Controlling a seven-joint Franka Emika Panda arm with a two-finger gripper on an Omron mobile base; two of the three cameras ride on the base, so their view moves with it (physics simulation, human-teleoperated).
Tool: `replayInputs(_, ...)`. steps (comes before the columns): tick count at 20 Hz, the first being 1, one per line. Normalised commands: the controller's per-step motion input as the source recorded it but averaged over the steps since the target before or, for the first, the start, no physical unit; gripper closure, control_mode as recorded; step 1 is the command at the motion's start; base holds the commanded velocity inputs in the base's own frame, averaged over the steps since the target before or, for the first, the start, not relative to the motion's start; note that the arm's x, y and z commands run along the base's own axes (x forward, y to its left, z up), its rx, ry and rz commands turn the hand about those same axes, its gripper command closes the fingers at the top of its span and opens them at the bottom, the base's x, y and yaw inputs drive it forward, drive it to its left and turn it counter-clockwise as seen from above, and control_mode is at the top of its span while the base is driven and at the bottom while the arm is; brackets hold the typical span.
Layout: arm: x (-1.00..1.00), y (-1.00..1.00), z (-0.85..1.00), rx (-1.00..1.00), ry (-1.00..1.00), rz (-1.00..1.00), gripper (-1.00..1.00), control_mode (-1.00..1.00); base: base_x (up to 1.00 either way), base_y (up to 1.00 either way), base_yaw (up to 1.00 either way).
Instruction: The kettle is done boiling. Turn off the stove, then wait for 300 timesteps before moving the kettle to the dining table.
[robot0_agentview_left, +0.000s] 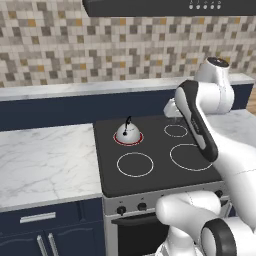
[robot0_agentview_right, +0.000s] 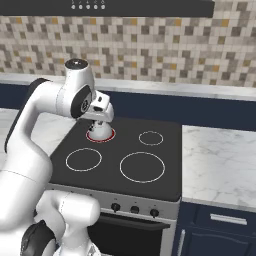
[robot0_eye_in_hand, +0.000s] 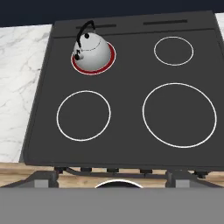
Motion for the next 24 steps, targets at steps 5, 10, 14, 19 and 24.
replayInputs(5,-0.05,-0.32,0.08,0.09,0.0,-0.01,-1.0,-1.0,0.0,0.0,0.0)
replayInputs(10,0.0,-0.06,0.14,0.02,0.0,0.01,-1.0,-1.0,0.0,0.0,0.0)
replayInputs(14,0.0,0.0,0.04,0.0,0.0,0.0,-1.0,-1.0,0.0,0.0,0.0)
replayInputs(19,0.0,-0.01,0.0,0.0,0.0,0.0,-1.0,-1.0,0.0,0.0,0.0)
replayInputs(24,-0.03,-0.07,0.0,0.01,0.0,0.0,-1.0,1.0,-0.07,-0.28,-0.03)
